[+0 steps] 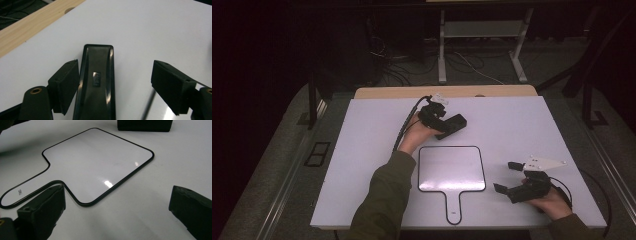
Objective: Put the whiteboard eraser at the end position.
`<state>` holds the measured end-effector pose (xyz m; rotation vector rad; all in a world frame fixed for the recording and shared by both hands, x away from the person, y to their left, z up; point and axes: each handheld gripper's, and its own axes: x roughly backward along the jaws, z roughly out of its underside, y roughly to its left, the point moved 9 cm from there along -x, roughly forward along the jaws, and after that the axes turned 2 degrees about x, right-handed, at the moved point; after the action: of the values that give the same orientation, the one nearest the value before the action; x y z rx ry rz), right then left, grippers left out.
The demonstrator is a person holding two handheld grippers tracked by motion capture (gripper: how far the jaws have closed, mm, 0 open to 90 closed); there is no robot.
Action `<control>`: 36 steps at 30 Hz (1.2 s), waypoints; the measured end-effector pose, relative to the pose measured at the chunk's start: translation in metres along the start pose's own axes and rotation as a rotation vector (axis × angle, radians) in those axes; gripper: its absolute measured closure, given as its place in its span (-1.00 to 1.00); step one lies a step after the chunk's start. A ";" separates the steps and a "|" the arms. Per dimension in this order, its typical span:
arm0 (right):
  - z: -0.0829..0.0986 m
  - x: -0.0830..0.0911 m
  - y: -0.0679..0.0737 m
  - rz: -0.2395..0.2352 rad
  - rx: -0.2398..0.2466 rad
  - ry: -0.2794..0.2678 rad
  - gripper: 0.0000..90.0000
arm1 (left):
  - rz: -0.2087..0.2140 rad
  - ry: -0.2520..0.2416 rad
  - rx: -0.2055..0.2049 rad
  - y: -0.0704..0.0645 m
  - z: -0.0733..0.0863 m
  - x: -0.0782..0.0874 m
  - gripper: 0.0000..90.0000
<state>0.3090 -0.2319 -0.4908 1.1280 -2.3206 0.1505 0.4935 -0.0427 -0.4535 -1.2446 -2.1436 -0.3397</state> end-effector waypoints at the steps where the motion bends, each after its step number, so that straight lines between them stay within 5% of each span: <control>1: 0.000 0.000 0.000 0.001 0.001 -0.001 -1.00 | 0.003 0.023 -0.027 0.000 0.003 0.004 -0.57; 6: 0.002 0.001 -0.003 0.004 -0.011 0.000 -1.00 | 0.006 -0.012 0.007 -0.012 0.008 0.014 -0.60; 11: 0.003 0.003 -0.003 0.002 -0.014 0.001 -1.00 | 0.000 -0.019 -0.020 -0.016 0.014 0.024 -0.62; 36: 0.003 0.005 -0.001 0.009 -0.013 -0.002 -1.00 | -0.024 -0.090 -0.005 -0.057 0.066 0.075 -0.77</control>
<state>0.3062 -0.2366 -0.4909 1.1118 -2.3257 0.1380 0.3929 0.0130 -0.4520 -1.2596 -2.2371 -0.3043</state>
